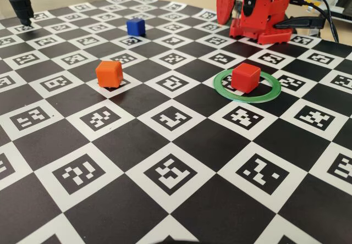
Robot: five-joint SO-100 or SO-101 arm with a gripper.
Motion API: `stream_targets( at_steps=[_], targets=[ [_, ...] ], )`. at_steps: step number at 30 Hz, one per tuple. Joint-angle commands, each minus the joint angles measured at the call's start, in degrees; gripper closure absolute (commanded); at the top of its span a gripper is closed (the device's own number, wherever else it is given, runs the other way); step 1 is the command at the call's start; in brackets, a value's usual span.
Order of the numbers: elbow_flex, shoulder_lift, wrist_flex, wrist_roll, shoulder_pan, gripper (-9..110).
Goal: Grab the red cube then put it in the green circle then put the blue cube on top and finally the orange cube on top
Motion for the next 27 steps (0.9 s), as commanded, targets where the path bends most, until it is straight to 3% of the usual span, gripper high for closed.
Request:
stream_targets(
  at_steps=[1,12,27],
  targets=[
    [-7.56,4.39,3.96,-1.32,1.76,62],
    [-13.89,5.54,11.69,-13.10,15.03,62],
    [-16.35,5.19,13.36,-38.67,46.05,62]
  ],
)
